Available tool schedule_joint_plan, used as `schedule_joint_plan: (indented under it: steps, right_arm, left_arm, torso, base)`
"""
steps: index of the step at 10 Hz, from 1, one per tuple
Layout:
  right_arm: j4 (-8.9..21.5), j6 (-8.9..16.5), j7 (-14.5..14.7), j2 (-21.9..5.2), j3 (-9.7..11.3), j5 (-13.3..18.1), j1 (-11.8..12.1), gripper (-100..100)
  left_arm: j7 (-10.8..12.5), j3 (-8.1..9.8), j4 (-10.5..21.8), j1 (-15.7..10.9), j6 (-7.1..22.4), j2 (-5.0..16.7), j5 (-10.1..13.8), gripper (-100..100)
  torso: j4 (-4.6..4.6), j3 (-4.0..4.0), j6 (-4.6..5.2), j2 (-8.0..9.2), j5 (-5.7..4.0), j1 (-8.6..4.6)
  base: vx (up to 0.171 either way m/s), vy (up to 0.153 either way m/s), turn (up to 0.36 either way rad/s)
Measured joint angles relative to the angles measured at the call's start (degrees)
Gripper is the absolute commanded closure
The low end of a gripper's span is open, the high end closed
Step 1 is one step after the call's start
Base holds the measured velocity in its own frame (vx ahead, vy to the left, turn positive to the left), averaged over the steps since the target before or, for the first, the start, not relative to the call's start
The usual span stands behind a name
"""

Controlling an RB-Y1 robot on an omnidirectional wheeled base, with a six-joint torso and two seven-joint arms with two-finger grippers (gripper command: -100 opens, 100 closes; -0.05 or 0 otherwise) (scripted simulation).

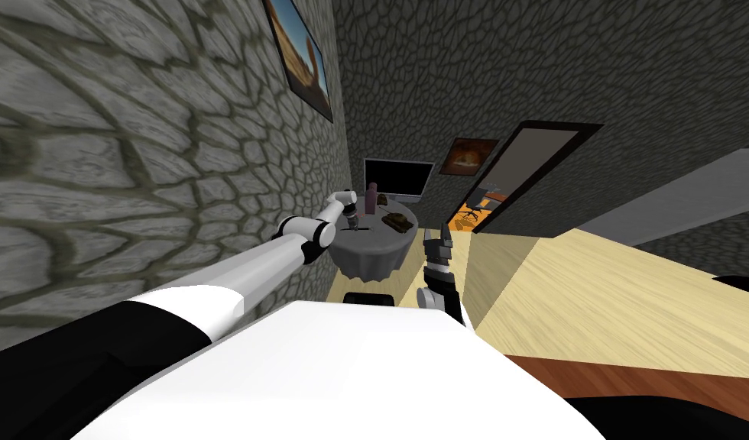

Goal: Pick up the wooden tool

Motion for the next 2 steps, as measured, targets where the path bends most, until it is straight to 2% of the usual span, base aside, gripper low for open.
schedule_joint_plan:
  steps: [1,2]
  right_arm:
    - [0.00,0.00,0.00,0.00,0.00,0.00,0.00,0]
    - [0.00,0.00,0.00,0.00,0.00,0.00,0.00,0]
  left_arm:
    - [0.16,0.08,0.17,-0.83,0.78,0.19,0.07,100]
    - [0.19,0.10,0.22,-0.96,0.90,0.23,0.09,0]
  torso:
    - [0.01,0.02,0.00,0.03,0.00,0.02]
    - [-0.02,0.00,0.00,0.02,0.01,0.00]
  base:
    - [-0.004,0.006,0.001]
    - [0.000,0.000,0.000]
